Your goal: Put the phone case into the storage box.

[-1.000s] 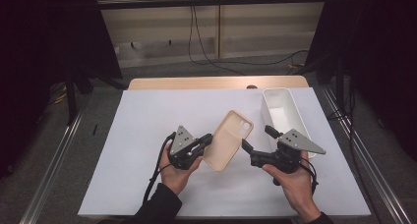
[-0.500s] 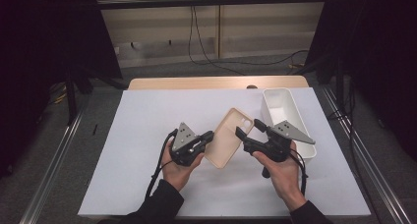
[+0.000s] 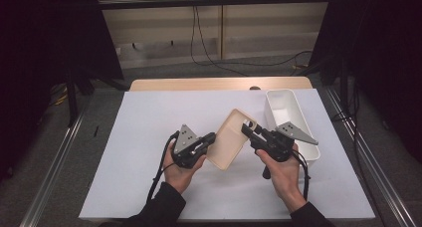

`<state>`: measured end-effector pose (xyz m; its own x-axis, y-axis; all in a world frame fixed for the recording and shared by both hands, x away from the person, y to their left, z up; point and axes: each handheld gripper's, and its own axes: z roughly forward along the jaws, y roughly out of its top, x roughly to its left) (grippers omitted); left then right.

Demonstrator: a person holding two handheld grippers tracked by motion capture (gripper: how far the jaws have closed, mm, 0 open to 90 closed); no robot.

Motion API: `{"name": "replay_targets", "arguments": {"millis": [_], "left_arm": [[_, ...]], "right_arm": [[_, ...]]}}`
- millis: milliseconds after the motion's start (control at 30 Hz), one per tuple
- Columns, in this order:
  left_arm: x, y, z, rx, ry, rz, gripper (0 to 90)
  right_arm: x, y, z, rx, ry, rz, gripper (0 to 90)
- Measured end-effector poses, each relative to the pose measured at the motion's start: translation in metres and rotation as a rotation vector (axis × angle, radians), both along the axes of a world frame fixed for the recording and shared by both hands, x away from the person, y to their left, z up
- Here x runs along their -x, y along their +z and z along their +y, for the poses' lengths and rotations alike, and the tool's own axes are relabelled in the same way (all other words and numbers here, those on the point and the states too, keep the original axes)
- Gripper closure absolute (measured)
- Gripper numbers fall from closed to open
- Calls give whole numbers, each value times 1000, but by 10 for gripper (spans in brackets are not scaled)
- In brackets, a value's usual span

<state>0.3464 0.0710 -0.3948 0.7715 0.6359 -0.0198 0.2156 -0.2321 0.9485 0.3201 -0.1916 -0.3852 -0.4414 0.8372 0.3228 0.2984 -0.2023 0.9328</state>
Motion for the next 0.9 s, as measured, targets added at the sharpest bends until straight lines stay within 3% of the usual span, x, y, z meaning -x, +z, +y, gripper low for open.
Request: {"name": "replay_targets", "arguments": {"millis": [633, 733, 900], "left_arm": [[1, 0, -1, 2, -20, 8, 868], [0, -1, -2, 5, -32, 14, 861], [-2, -3, -2, 19, -47, 24, 852]], "right_arm": [[0, 1, -5, -45, 37, -22, 804], [3, 3, -3, -26, 23, -65, 809], [4, 5, -3, -24, 35, -79, 811]]}}
